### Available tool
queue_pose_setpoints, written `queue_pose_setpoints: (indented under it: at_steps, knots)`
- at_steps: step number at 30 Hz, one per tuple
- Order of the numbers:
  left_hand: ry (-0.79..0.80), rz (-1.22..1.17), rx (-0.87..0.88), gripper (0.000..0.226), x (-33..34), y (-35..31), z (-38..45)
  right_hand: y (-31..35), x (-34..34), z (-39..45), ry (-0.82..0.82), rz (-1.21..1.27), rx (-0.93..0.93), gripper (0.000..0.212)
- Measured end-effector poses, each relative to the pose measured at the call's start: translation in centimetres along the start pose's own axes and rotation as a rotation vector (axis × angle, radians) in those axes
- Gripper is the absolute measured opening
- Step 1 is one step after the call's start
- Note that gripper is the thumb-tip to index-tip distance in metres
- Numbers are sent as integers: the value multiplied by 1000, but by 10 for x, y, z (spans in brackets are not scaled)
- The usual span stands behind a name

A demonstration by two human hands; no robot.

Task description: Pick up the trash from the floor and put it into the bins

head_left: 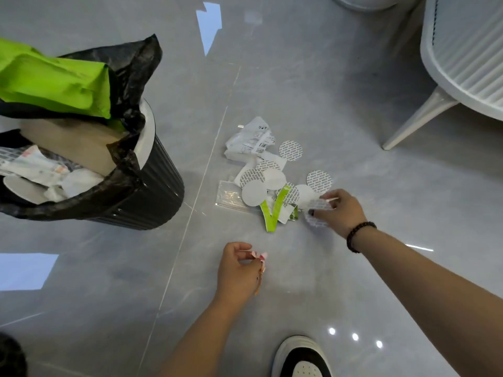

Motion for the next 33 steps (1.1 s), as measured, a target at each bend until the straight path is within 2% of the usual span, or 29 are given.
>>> queue_pose_setpoints:
  at_steps: [2,4,7,12,19,24,27,30,33]
  knots:
    - [8,-60,-38,20,1,-10,-1,0,-7,18,-23,55,72,43]
    - [34,-89,-92,14,3,-16,0,4,-8,34,-9,-16,110,54]
    - [93,-95,-147,12,8,-21,0,10,-2,45,19,-178,94,55]
    - [119,-90,-177,14,14,-25,0,21,28,33,277,-491,-91,57]
    - [126,-162,-213,10,13,-23,-2,30,52,1,402,-618,-267,26]
    - [45,-241,-227,19,8,-14,-1,21,51,-20,429,-530,-204,13]
    - [8,-215,-222,27,4,-13,-3,13,41,-26,406,-401,-108,15]
    - [23,-202,-241,29,4,-11,-5,6,28,-28,385,-314,-38,26]
    - [62,-220,-262,22,6,-10,-4,2,18,-26,361,-334,-21,41]
Point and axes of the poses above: each hand's wrist, its own z-axis towards the middle knuckle, its own x-axis out of the palm, y = z × x, the point moved 5 cm from there along z, towards the middle knuckle, and after that the axes turned 7 degrees about -x, right-handed, at the moved point
